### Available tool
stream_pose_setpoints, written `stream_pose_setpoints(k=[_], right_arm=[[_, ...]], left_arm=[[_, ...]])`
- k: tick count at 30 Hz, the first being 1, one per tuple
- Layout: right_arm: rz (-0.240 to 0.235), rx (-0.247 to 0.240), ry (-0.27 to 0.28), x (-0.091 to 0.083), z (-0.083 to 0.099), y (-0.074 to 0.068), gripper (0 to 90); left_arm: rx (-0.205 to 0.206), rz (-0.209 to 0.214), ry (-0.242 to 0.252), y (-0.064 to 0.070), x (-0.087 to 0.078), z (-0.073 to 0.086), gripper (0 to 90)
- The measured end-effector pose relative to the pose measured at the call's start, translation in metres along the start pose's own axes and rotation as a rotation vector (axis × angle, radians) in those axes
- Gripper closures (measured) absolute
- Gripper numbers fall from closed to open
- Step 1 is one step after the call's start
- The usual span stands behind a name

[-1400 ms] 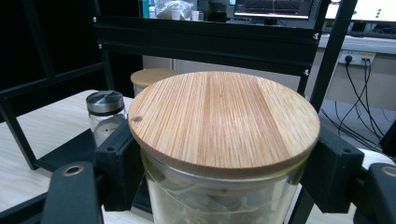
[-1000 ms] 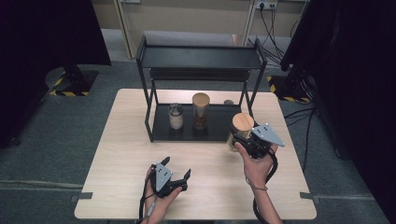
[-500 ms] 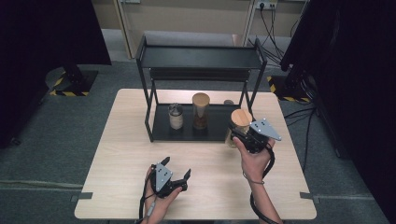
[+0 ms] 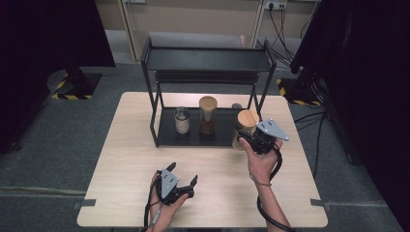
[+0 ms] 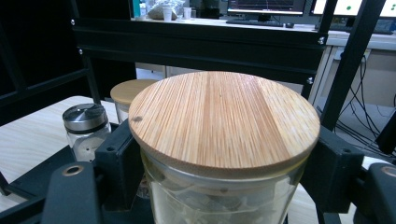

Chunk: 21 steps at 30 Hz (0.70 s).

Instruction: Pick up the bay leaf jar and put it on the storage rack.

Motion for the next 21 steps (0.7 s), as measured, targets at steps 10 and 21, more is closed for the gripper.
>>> stream_pose_setpoints(k=[10,21], right_arm=[[0.005,0.005,-0.004,0.006,-0.003,0.0,25.4],[0.007,0.001,-0.012,0.013,-0.008,-0.001,25.4]], left_arm=[[0.001,0.0,0.0,0.0,0.0,0.0,8.8],[0.002,0.001,0.0,0.0,0.0,0.0,8.8]])
Point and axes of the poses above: each handheld gripper's, and its own axes: x roughly forward along the jaws, z roughly out of its underside, y roughly to its right, the point moved 2 cm from there along x, roughly forward along the jaws, and after that the axes turned 8 degrees about -y, right-handed, at the moved point
